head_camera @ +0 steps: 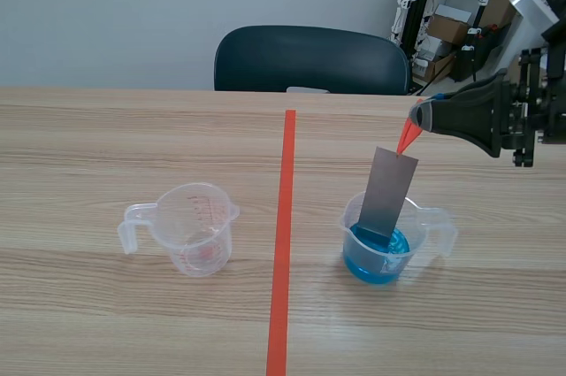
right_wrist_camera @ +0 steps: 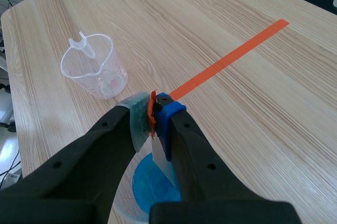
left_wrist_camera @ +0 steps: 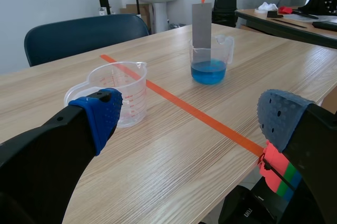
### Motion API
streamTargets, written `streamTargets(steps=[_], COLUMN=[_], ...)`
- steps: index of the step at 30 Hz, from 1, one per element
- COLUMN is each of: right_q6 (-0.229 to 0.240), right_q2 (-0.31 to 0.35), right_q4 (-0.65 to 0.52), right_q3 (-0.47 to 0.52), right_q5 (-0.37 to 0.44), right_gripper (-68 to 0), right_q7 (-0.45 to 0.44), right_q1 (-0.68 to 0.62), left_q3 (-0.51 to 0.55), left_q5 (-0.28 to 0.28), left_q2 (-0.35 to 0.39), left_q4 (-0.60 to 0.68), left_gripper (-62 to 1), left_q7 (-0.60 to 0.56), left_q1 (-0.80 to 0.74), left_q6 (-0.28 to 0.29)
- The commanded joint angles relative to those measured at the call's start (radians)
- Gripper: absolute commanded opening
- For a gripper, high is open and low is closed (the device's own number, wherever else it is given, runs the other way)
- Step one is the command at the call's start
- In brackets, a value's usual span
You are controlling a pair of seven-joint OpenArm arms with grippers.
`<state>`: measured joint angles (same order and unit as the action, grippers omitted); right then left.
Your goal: Do the redox reaction experiment. lower the plate into the blue solution
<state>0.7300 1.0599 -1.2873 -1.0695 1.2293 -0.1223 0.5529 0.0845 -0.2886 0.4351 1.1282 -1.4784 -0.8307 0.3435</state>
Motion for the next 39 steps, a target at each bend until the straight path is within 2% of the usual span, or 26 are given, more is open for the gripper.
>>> streamTargets(steps=[1, 39], right_q6=[0.016, 0.016], right_q2=[0.019, 0.018], right_q4=[-0.017, -0.017], right_q3=[0.018, 0.018], right_q5=[0.011, 0.004], right_gripper=[-67.3, -67.3], right_q7=[-0.015, -0.015], right_q1=[0.015, 0.014], left_q3=[-0.004, -0.004], left_q5=[0.003, 0.004], left_q2=[-0.002, -0.002], left_q4=[0.017, 0.017], left_gripper=[-6.7, -6.7], left_q7=[-0.021, 0.002], left_q1=[0.000, 0.000], left_q6=[0.002, 0.002])
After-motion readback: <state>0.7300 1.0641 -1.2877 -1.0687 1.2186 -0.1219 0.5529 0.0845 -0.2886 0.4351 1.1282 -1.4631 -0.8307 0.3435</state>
